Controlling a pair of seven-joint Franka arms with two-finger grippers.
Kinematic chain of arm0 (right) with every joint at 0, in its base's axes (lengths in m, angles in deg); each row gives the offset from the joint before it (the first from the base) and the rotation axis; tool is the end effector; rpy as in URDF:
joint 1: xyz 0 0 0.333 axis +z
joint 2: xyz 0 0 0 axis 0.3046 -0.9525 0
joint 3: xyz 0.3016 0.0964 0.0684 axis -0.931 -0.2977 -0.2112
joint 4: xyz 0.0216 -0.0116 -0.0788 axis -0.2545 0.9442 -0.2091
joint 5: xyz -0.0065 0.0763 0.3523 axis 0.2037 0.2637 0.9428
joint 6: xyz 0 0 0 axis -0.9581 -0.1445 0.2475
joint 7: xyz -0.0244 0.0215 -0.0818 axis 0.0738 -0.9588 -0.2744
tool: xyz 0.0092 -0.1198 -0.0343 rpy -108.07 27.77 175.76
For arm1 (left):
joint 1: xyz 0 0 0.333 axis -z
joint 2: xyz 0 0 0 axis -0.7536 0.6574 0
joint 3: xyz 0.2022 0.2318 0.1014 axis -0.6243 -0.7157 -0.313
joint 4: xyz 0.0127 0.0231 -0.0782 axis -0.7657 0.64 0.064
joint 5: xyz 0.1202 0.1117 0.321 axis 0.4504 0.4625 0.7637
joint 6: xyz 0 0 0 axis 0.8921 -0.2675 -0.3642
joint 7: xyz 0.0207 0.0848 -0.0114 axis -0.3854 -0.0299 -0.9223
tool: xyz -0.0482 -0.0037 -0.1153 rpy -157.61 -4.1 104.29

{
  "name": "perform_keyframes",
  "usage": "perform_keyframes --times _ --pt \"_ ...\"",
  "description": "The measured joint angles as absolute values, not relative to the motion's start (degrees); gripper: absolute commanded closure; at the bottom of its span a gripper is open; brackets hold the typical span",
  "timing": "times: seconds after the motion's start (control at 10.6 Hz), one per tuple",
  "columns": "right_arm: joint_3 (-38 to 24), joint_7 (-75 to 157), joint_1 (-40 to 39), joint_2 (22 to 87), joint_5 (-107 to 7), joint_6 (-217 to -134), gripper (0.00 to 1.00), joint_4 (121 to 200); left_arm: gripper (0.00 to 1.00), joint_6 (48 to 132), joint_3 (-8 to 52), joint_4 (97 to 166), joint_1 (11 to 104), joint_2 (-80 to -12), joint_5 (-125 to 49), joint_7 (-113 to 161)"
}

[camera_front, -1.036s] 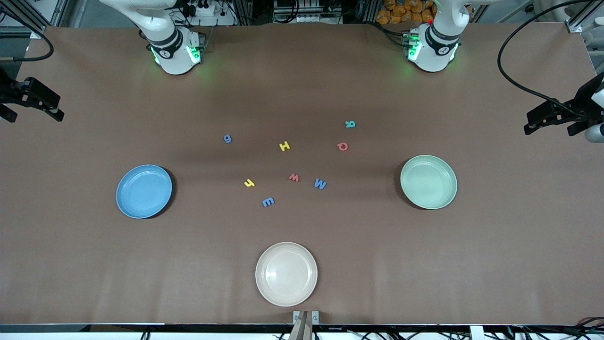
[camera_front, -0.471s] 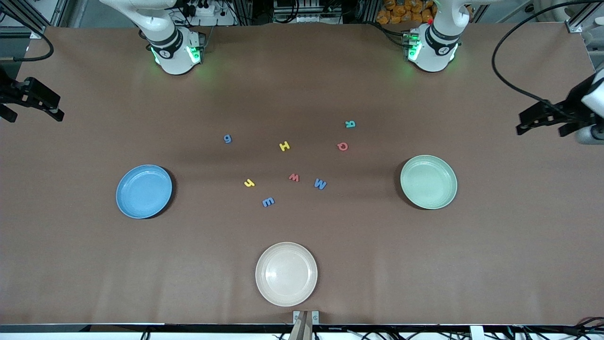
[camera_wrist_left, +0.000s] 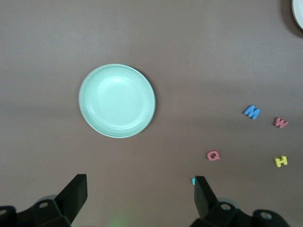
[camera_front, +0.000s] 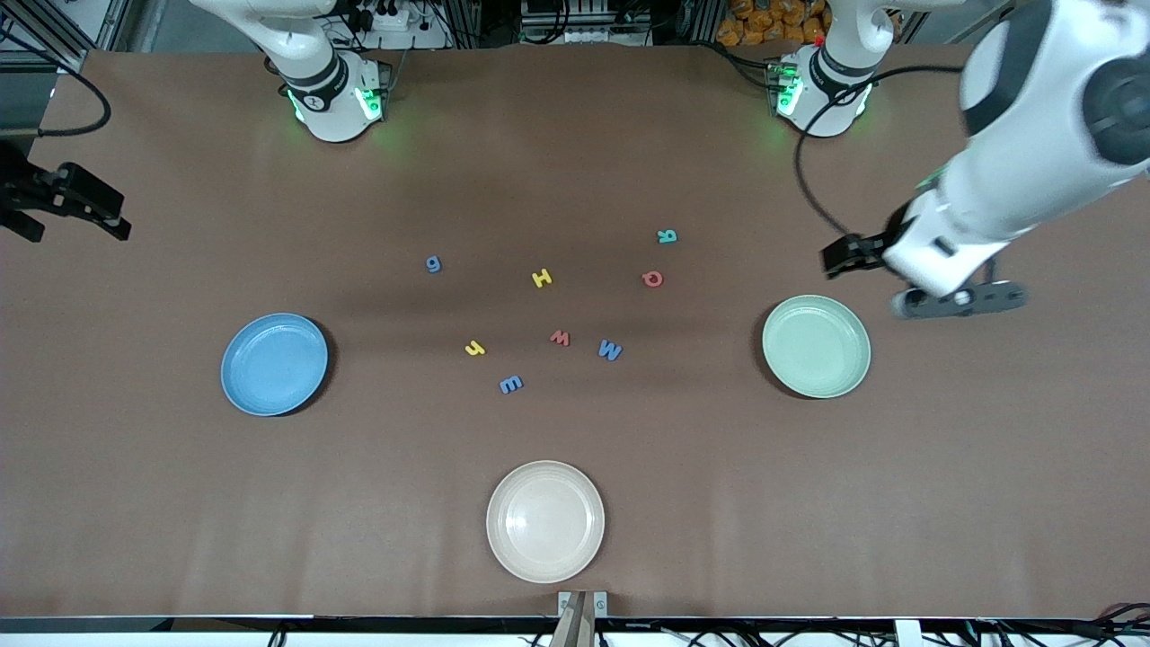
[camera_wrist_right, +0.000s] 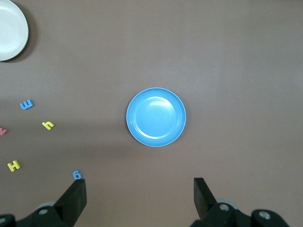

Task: Sort upper and lower case letters into plates
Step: 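Move the left gripper over the teal letter while the right gripper advances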

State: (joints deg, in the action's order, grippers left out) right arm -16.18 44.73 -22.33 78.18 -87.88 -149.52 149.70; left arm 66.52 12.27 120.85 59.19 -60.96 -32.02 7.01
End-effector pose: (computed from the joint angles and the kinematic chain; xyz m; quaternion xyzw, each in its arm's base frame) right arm 0.5194 -0.0092 0.6355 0.9998 0.0050 0.0182 0.0100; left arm 0.5441 -0.1844 0.5231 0.9965 0.0437 -0.0680 0.0200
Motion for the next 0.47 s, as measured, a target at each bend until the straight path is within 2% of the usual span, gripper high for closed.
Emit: perform_keyframes --times 0.47 --pt "-16.2 44.7 -24.2 74.7 -87.9 -150.1 0.00 150.3 0.00 74.4 16.4 121.8 64.1 -53.0 -32.8 -8.5"
